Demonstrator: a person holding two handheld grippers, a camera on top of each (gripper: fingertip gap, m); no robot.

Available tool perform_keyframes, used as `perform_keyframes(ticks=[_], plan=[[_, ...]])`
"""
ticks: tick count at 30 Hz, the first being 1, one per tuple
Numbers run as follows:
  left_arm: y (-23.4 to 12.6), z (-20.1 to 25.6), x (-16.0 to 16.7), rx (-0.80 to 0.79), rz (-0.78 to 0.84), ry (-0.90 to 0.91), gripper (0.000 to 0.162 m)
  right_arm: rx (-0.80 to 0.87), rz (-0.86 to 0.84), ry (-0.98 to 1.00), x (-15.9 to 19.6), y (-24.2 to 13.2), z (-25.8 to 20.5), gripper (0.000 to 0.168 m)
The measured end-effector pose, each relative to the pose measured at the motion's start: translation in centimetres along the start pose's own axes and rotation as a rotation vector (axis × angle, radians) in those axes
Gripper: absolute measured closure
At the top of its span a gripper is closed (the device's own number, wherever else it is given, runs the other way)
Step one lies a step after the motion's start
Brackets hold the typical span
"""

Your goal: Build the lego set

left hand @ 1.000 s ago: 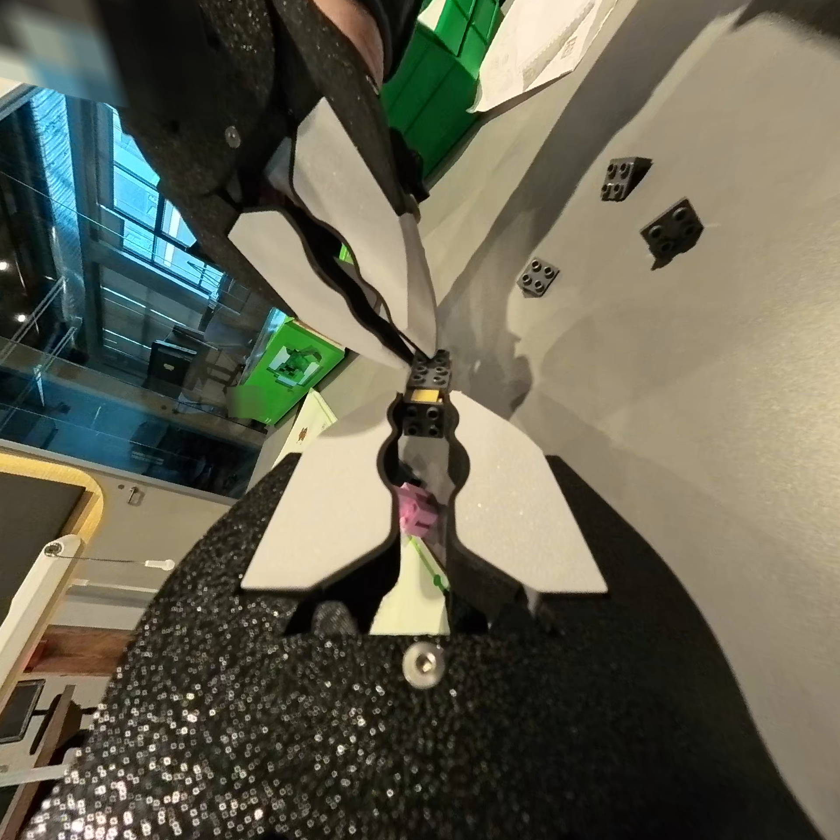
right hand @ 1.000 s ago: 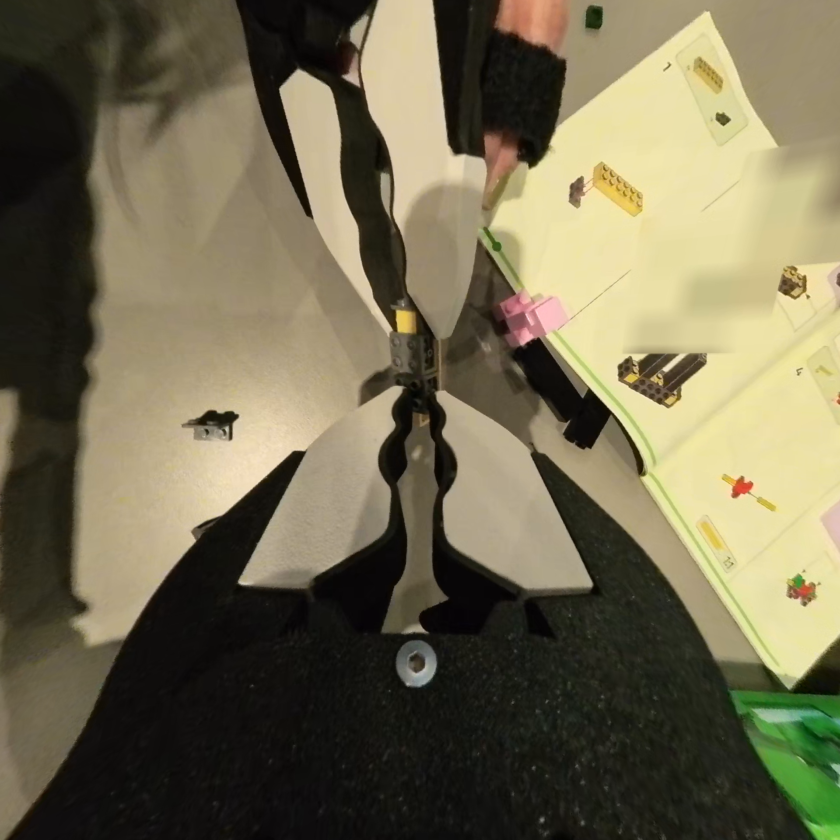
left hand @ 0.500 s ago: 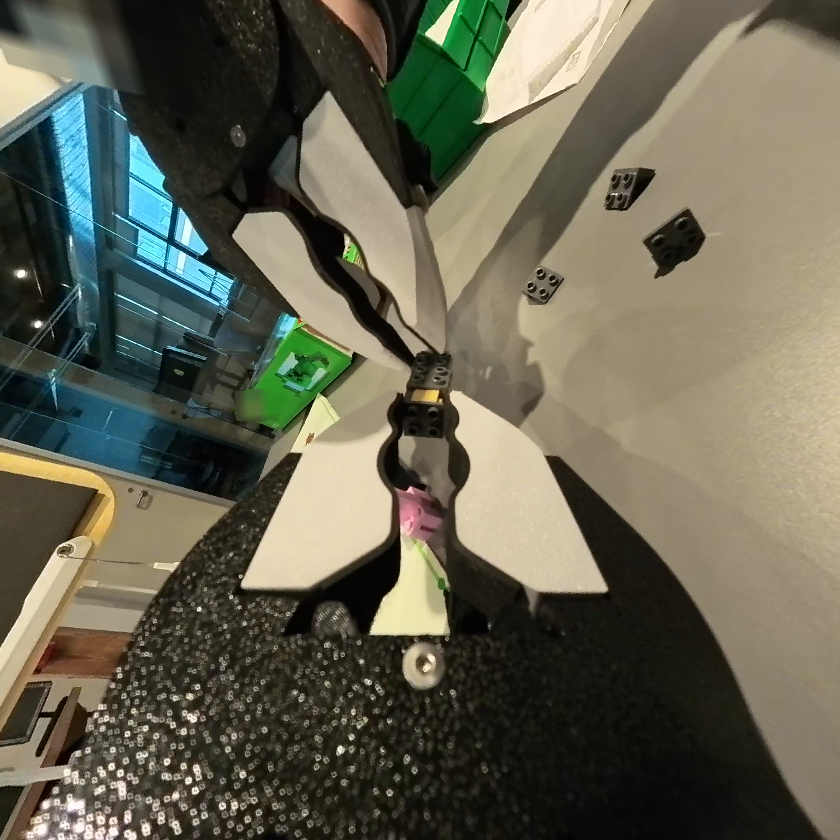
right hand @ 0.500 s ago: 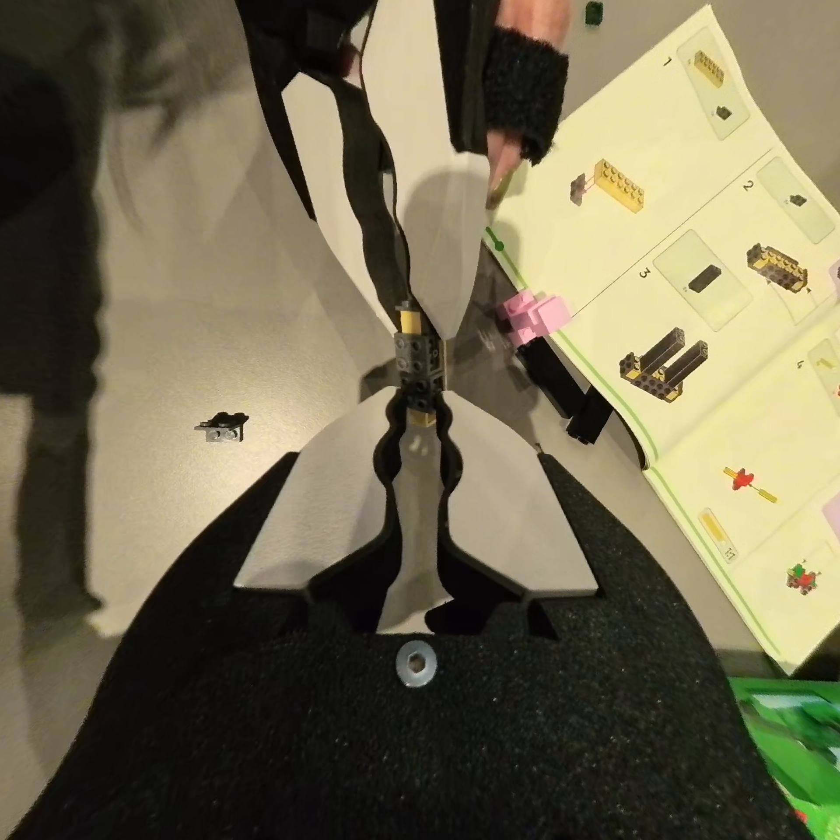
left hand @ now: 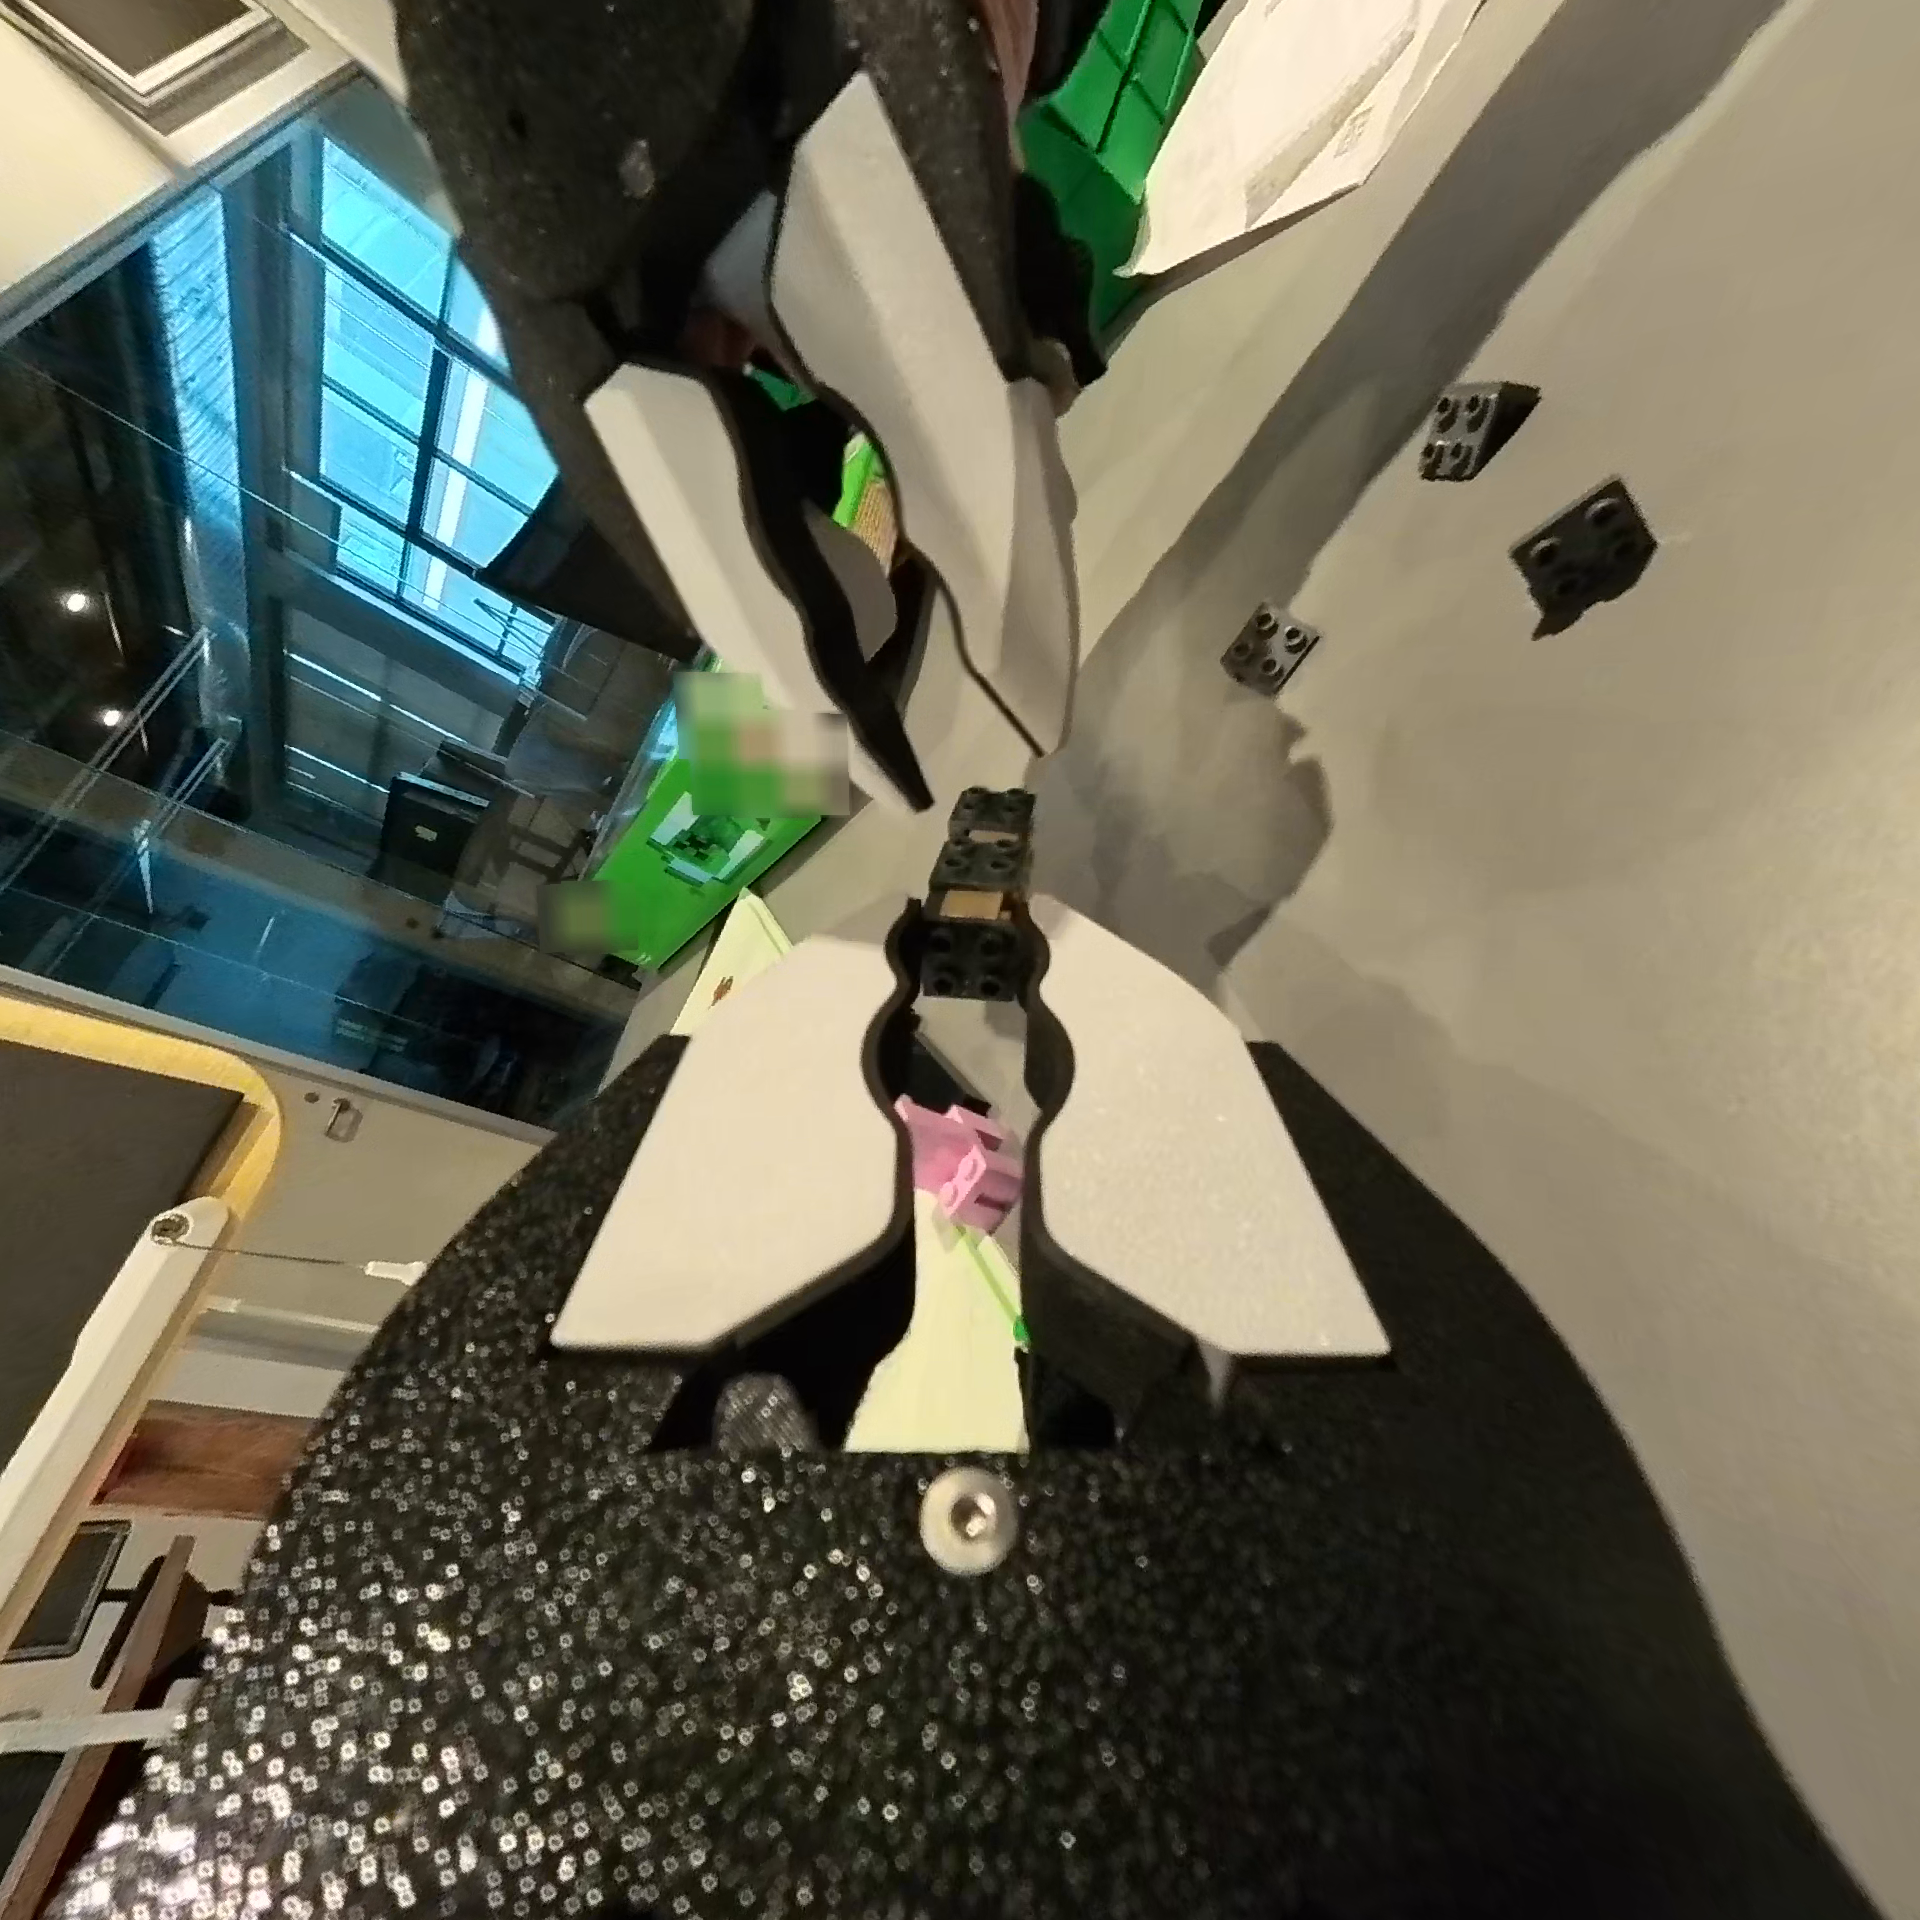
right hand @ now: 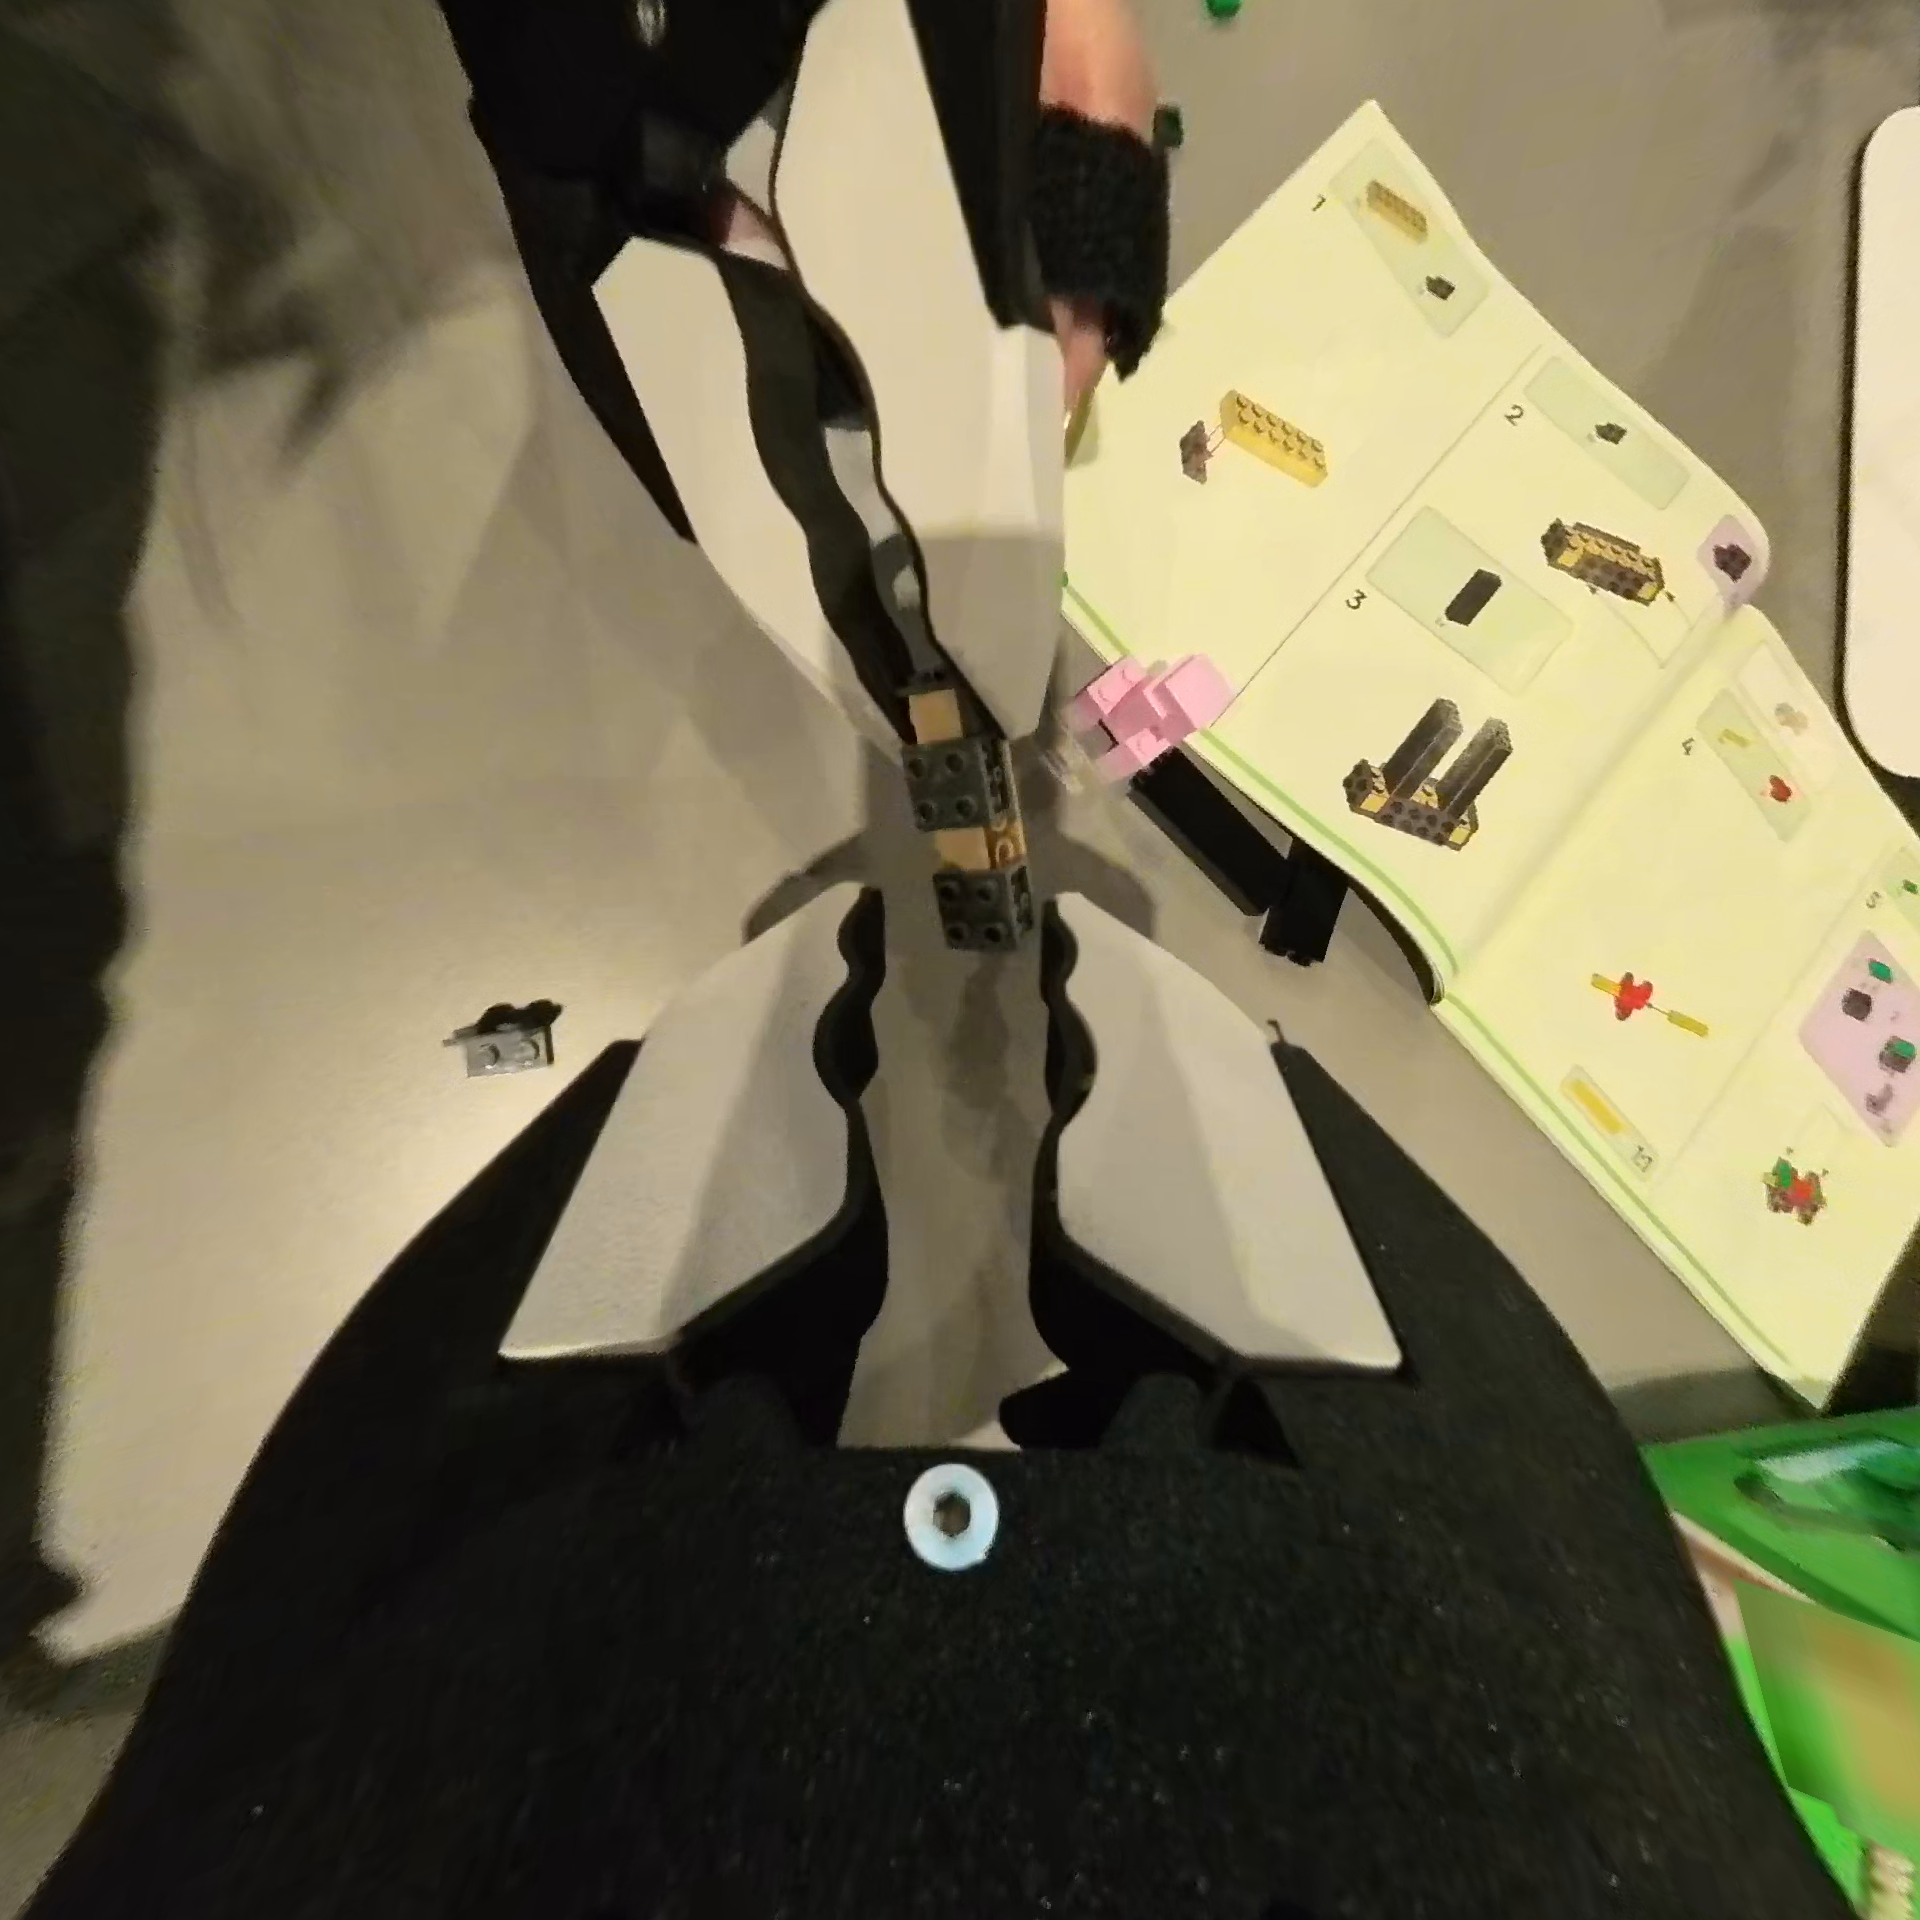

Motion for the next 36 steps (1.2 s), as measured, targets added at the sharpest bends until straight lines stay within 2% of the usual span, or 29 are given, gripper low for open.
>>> perform_keyframes(ticks=[8,28,36], plan=[[-0.2,-0.3,-0.3,-0.028,0.023,0.007,0.146,0.036,-0.065,0.039,0.8,0.0,0.0,0.140],[-0.3,-0.4,-0.6,-0.044,0.038,0.021,0.146,0.033,-0.047,0.034,-0.2,0.0,-0.6,0.139],[-0.4,-0.6,-0.6,-0.053,0.043,0.009,0.146,0.031,0.037,-0.007,-1.4,-0.7,-1.1,0.123]])
Point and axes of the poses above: each gripper's, where its closed fingertips meet, y out along the fingers, x out of its underside, z = x × y across the jaws, the point moved 4 cm from there along -y, back along the fingers, and after that the axes turned 6 degrees about -x, right-handed, at the moved point
